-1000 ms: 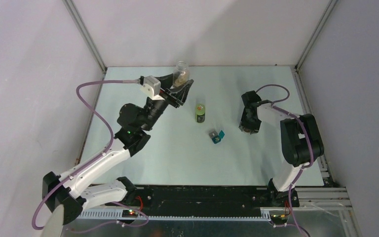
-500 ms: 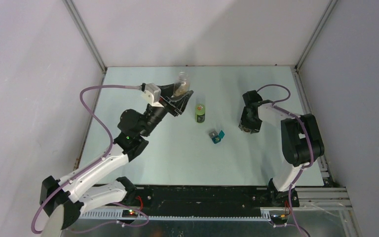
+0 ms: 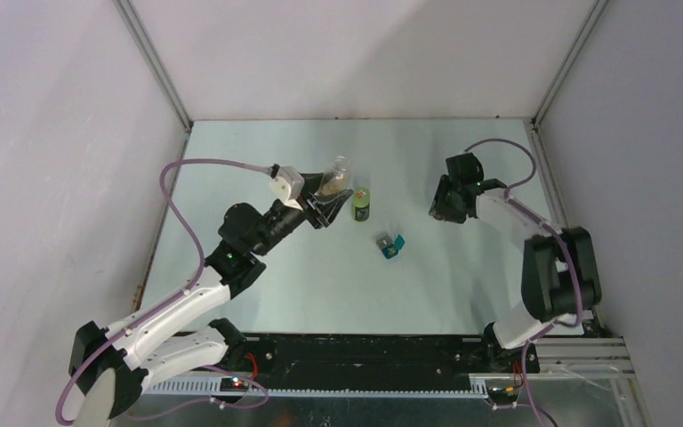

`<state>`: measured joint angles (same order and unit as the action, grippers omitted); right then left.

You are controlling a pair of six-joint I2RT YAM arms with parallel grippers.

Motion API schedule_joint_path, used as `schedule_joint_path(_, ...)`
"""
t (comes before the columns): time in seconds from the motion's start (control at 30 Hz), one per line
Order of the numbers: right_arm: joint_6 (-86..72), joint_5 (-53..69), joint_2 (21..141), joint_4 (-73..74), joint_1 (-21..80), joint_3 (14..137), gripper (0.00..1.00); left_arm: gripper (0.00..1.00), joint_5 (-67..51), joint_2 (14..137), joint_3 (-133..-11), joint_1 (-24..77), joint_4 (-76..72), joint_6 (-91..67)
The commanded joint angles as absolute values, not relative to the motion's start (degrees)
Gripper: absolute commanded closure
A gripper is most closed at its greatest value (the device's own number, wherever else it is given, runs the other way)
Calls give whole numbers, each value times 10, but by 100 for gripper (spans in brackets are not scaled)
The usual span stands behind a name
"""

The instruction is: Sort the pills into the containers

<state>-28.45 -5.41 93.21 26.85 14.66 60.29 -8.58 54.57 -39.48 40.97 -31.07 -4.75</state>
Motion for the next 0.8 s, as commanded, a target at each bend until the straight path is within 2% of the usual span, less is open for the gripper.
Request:
schedule_joint_path(0.0, -273, 60, 833, 223, 146, 640, 61, 100, -144, 541, -428, 406, -227, -3)
schedule_joint_path(0.1, -251, 162, 791, 215, 145, 671, 61, 100, -173, 556, -455, 405, -153, 32)
schedule_joint_path(0.17, -235, 270, 772, 214, 146, 691, 61, 100, -191, 564, -465, 406, -135, 43)
schedule_joint_path(0.3, -213, 413, 743, 201, 153, 724, 61, 100, -233, 588, -487, 406, -99, 64)
schedule_joint_path(0.57, -144, 484, 683, 198, 193, 750, 61, 100, -284, 626, -518, 405, -73, 65)
schedule_joint_path(0.77, -104, 520, 695, 267, 215, 791, 61, 100, -293, 625, -520, 405, -54, 98)
